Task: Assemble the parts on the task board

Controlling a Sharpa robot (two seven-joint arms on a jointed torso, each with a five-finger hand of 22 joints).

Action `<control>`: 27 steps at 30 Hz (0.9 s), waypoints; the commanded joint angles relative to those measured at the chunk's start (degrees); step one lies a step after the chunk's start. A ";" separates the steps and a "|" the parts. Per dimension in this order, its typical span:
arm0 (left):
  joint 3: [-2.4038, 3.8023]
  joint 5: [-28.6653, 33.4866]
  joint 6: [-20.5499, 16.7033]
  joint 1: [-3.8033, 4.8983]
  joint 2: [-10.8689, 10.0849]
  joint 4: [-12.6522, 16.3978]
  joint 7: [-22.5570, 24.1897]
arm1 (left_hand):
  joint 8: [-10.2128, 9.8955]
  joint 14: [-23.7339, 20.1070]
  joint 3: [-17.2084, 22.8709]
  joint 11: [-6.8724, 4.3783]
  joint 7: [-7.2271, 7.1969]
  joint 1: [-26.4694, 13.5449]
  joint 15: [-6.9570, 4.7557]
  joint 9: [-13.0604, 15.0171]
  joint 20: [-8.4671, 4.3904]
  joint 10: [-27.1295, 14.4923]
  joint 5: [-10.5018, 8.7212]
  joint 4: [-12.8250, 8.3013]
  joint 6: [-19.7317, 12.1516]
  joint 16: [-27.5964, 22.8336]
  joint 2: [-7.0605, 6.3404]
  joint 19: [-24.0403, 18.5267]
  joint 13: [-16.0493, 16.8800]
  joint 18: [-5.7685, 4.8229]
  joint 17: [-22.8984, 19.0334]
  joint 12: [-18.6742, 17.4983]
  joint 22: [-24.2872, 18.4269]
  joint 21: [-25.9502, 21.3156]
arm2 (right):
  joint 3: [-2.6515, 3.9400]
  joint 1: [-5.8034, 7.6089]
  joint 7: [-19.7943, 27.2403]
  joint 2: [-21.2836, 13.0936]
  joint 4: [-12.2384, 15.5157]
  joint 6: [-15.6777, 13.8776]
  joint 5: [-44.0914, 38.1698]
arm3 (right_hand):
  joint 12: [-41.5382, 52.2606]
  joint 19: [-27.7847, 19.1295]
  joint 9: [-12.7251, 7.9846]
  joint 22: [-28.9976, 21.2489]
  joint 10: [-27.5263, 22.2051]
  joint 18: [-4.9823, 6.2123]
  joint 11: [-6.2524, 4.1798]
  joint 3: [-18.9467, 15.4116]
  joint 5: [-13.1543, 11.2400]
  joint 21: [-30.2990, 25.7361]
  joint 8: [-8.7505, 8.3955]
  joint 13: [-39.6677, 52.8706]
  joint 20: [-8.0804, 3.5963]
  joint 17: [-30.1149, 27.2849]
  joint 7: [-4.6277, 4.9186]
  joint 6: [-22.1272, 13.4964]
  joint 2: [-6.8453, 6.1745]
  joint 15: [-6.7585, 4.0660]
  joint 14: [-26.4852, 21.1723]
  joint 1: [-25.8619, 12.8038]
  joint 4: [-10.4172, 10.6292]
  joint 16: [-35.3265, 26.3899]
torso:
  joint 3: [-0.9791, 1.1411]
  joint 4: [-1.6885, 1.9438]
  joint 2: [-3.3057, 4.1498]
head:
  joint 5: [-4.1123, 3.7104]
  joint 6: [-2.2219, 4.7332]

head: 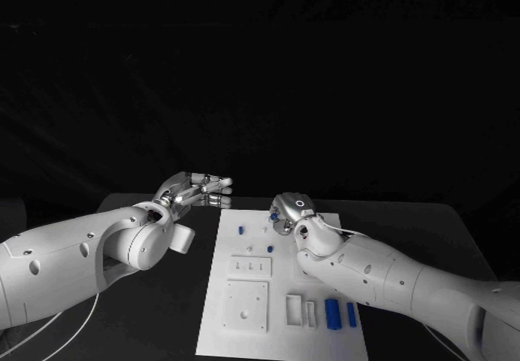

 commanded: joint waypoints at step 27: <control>0.05 -0.46 0.94 1.05 0.76 0.41 0.24 | 0.02 0.37 -0.07 0.06 0.18 -0.42 -0.03 -0.01 -0.03 0.38 -0.09 -0.36 -0.23 0.36 0.21 -0.51 0.06 -0.57 -0.04 0.11 -0.01 0.30 | 0.01 0.08 0.01 1.70 -2.06 -0.79 0.01 | 0.39 0.56 0.03 0.74 0.32 0.88 0.08 0.22 0.29 -1.06 0.19 0.08 -0.01 -0.10 0.05 0.24 -0.30 -0.22 0.07 0.00 0.17 0.13 | -0.15 0.25 0.35 | 0.19 -0.66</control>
